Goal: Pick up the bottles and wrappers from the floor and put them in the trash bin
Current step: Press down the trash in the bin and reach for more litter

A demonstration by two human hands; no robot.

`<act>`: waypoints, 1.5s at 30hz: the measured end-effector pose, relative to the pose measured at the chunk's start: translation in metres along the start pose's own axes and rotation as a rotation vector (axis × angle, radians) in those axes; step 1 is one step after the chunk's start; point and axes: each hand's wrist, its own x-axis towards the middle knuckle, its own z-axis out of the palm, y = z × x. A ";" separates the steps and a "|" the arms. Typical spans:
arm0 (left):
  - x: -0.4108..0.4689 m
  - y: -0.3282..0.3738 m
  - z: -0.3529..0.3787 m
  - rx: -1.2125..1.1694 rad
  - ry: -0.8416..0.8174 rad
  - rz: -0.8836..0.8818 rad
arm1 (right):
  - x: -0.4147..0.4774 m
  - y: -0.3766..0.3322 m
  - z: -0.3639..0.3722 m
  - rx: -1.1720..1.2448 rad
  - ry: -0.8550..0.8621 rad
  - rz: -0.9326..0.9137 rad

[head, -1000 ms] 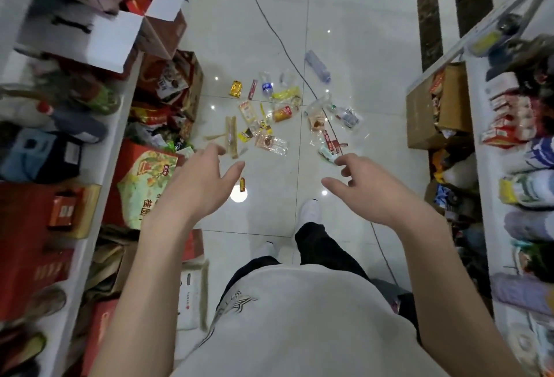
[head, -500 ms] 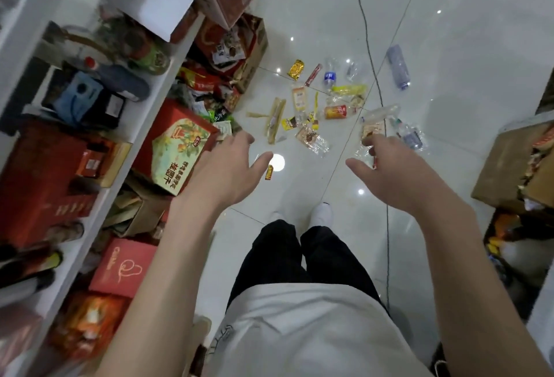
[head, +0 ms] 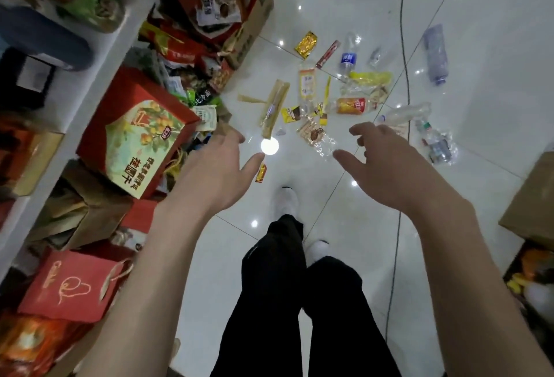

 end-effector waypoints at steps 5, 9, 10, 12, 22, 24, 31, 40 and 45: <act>0.088 -0.027 0.100 -0.014 0.015 -0.014 | 0.091 0.057 0.081 -0.009 0.012 0.016; 0.153 -0.050 0.191 -0.027 0.083 -0.019 | 0.163 0.109 0.160 -0.032 0.011 0.043; 0.168 -0.057 0.213 -0.041 0.102 -0.021 | 0.180 0.121 0.180 -0.044 0.010 0.046; 0.198 -0.074 0.257 -0.069 0.123 -0.033 | 0.212 0.143 0.219 -0.057 0.014 0.048; 0.307 -0.138 0.424 -0.061 0.109 -0.117 | 0.354 0.204 0.337 -0.219 0.051 -0.093; 0.321 -0.146 0.449 -0.039 0.086 -0.152 | 0.371 0.209 0.349 -0.251 0.072 -0.112; 0.351 -0.161 0.523 0.022 0.169 -0.239 | 0.407 0.224 0.382 -0.277 0.118 -0.160; 0.370 -0.152 0.551 -0.007 0.416 -0.243 | 0.427 0.249 0.404 -0.285 0.205 -0.157; 0.382 -0.146 0.546 0.058 0.484 -0.195 | 0.439 0.262 0.409 -0.304 0.286 -0.115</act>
